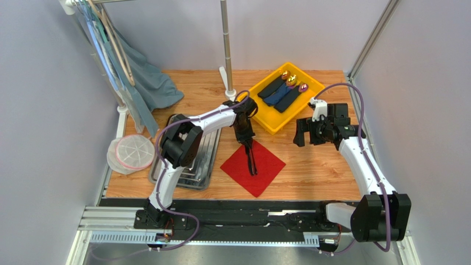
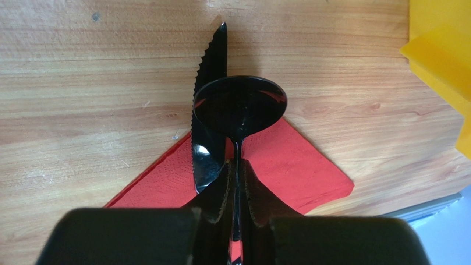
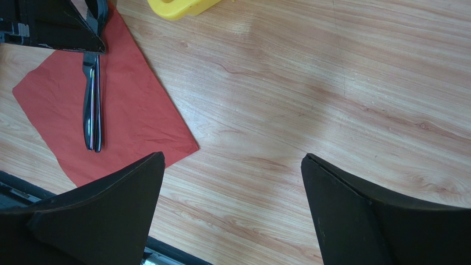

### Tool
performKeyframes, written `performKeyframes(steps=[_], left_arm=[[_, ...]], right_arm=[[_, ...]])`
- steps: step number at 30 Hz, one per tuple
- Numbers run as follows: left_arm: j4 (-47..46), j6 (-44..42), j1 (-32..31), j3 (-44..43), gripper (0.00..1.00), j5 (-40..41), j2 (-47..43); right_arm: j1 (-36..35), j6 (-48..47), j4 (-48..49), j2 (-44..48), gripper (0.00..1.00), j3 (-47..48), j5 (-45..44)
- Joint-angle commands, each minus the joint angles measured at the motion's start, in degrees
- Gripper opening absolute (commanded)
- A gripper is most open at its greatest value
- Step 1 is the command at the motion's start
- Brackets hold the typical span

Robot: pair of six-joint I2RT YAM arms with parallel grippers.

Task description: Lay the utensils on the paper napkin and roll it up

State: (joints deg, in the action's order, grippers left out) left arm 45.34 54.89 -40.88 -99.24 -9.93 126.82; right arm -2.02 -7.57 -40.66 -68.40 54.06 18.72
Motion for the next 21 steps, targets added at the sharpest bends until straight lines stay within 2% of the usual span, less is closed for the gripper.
performKeyframes(steps=[1,5,11,16,18,19,21], left_arm=[[-0.43,-0.84,-0.07,-1.66,0.11,0.18,0.35],[-0.26,-1.10,-0.07,-2.01,0.21,0.70,0.70],[0.36,-1.98,-0.07,-3.32,0.27,0.71,0.27],[1.41,-5.05,-0.16,-6.39,0.32,0.27,-3.94],[1.42,-10.31,-0.07,-7.45,0.40,0.35,-7.53],[1.42,-12.42,-0.25,-8.07,0.48,0.88,-8.95],[1.33,-20.41,-0.25,-7.46,0.56,1.67,-14.03]], right_arm=[[0.00,-1.04,0.06,0.11,1.00,2.54,0.09],[0.00,-1.30,-0.03,0.29,1.00,2.54,0.00],[0.00,-1.30,-0.29,0.29,1.00,2.80,0.00],[-0.09,-1.39,-0.73,0.29,1.00,3.85,0.97],[0.00,-1.30,-0.82,0.20,1.00,4.21,1.75],[0.00,-1.13,-0.82,0.20,1.00,4.64,2.02],[0.00,-0.43,-0.99,0.11,1.00,5.09,3.33]])
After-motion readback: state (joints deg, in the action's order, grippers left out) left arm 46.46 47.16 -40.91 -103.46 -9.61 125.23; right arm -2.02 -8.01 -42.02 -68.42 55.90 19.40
